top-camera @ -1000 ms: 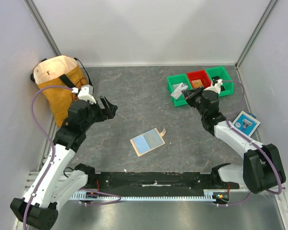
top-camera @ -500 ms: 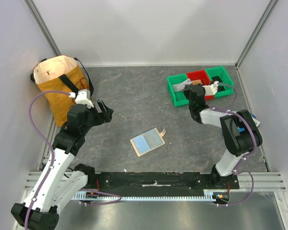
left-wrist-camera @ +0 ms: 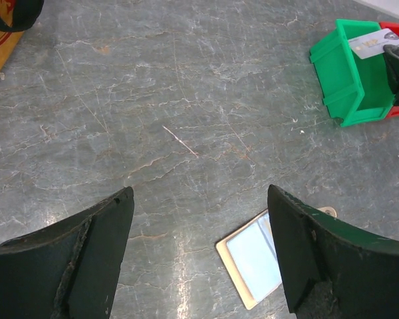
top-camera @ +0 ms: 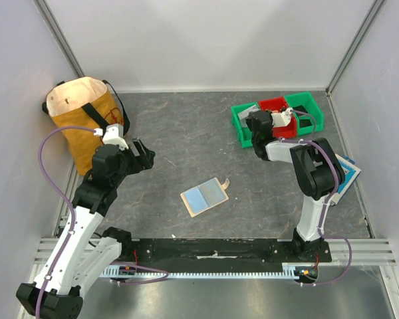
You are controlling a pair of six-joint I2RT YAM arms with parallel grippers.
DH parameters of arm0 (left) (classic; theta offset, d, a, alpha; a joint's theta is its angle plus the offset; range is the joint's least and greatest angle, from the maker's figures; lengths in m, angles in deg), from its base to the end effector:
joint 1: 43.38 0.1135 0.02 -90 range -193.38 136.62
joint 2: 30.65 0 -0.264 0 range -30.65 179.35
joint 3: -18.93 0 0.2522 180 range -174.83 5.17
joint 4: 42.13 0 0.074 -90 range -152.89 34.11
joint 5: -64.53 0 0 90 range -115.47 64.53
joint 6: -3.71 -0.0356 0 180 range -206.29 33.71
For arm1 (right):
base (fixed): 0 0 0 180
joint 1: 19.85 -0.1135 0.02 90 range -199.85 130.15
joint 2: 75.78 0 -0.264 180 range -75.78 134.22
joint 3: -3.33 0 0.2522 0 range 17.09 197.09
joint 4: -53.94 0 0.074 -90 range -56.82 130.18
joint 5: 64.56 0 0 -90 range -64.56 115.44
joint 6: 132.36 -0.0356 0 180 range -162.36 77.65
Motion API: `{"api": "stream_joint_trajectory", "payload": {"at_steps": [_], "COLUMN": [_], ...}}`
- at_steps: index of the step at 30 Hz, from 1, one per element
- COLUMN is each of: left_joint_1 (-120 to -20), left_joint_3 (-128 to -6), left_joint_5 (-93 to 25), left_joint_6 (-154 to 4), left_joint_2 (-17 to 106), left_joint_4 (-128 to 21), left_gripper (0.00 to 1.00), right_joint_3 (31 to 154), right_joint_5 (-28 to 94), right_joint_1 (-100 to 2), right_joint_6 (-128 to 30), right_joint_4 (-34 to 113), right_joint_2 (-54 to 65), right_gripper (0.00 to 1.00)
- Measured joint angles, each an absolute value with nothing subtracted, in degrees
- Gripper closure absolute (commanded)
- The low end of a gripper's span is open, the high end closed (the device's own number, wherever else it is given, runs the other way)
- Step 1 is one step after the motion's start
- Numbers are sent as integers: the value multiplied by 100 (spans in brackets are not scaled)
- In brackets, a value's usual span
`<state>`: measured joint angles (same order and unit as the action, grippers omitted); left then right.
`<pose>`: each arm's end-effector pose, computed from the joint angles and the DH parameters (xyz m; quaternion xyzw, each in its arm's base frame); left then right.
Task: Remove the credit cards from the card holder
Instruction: Place the credit card in the storage box.
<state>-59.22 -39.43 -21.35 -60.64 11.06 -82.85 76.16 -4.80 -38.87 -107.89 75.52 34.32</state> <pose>0.1590 -0.0424 0.3168 -0.0912 0.8337 -0.1644 0.5192 0.3956 0.1174 0.1804 0.4485 0.6447 0.2384 0.5713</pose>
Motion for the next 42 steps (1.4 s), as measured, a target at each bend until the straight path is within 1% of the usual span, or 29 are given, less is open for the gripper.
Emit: {"api": "stream_joint_trajectory", "payload": {"at_steps": [4, 9, 11, 13, 15, 20, 25, 28, 30, 35, 42], "left_joint_1": [-5920, -5889, -5883, -5872, -5854, -5845, -5828, -5815, -5810, -5806, -5786], "left_joint_3": [-3943, -3943, -3943, -3943, -3943, -3943, -3943, -3943, -3943, -3941, -3932], "left_joint_5": [-2137, -2154, -2154, -2161, -2174, -2281, -2307, -2312, -2325, -2419, -2449], "left_joint_6": [-6067, -6069, -6069, -6069, -6069, -6069, -6069, -6069, -6069, -6069, -6071], "left_joint_2": [1091, 1091, 1091, 1091, 1091, 1091, 1098, 1108, 1126, 1170, 1211], "left_joint_4": [-8285, -8283, -8285, -8283, -8283, -8283, -8283, -8281, -8281, -8283, -8281], "left_gripper": [14, 15, 15, 15, 15, 16, 16, 16, 16, 18, 19], "right_joint_3": [7765, 7902, 7902, 7902, 7870, 7426, 7177, 7526, 7872, 8866, 10165], "right_joint_5": [-498, -412, -384, -369, -351, -334, -233, 42, 204, 617, 790], "right_joint_1": [-3990, -4056, -4064, -4071, -4073, -4075, -4058, -4008, -3984, -3892, -3835], "right_joint_6": [-10785, -10789, -10789, -10757, -10669, -10236, -9425, -8700, -8250, -7384, -6610], "right_joint_4": [7477, 7357, 7248, 7202, 7169, 6874, 6693, 6349, 6028, 5429, 4496], "right_joint_2": [3614, 3760, 3767, 3767, 3743, 3212, 2451, 2353, 2385, 2746, 3697], "right_gripper": [87, 73, 65, 55, 48, 39, 40, 41, 44, 50, 47]}}
